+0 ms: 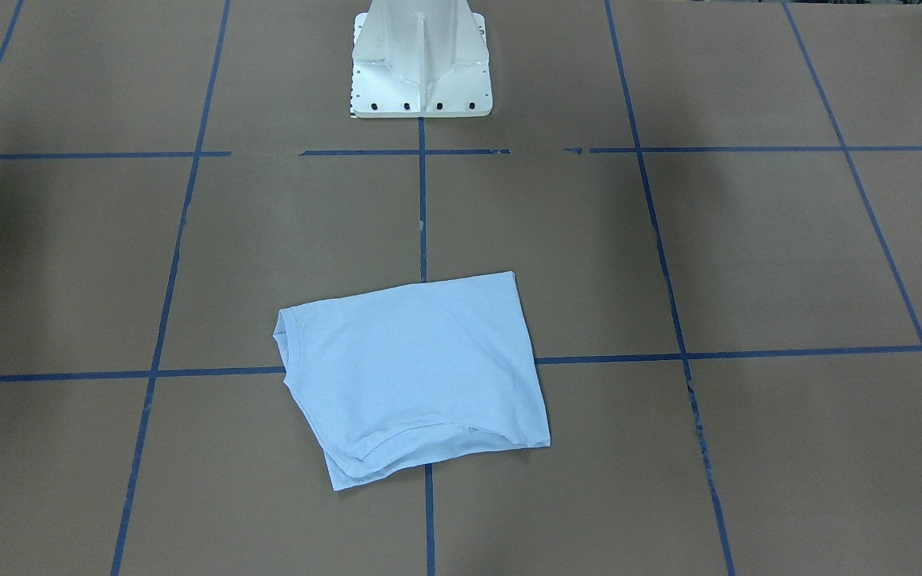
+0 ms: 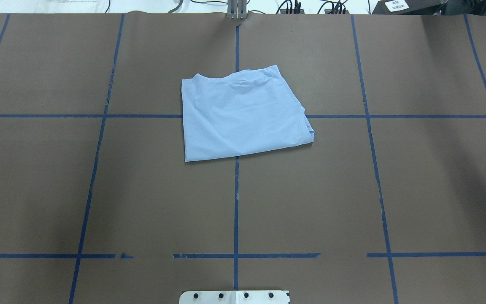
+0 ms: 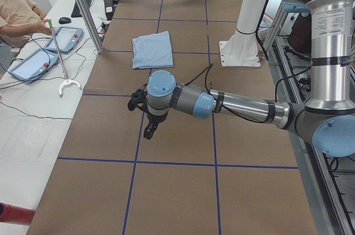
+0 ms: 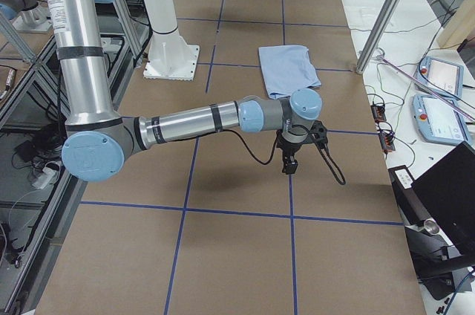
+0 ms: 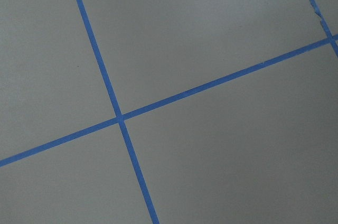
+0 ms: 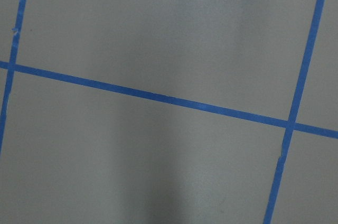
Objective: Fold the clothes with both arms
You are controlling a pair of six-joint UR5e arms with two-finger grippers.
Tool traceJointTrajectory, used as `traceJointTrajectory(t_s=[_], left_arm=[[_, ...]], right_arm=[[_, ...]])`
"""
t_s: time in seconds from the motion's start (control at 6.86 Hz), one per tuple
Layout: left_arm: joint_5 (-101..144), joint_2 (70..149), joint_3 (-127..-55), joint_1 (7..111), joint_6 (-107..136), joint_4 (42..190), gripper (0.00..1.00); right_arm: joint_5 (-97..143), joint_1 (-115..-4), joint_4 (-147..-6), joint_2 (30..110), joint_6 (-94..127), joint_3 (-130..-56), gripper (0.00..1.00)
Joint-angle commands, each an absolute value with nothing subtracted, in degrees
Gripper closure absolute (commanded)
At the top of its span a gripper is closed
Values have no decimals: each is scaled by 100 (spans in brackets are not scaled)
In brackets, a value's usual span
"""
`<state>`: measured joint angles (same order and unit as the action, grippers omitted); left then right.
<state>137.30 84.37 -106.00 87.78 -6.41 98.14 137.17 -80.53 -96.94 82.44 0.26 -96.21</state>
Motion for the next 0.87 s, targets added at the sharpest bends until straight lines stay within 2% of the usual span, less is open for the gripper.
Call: traceJointTrajectory(t_s=[0.0, 0.73], left_arm=[[13737, 8464, -10643, 8772, -633, 9817, 0], [13746, 8499, -10696, 8771, -624, 9817, 0]], right_arm=[[13720, -7998, -9703, 8096, 26, -9581, 0], [13702, -7989, -9694, 8104, 26, -9466, 0]])
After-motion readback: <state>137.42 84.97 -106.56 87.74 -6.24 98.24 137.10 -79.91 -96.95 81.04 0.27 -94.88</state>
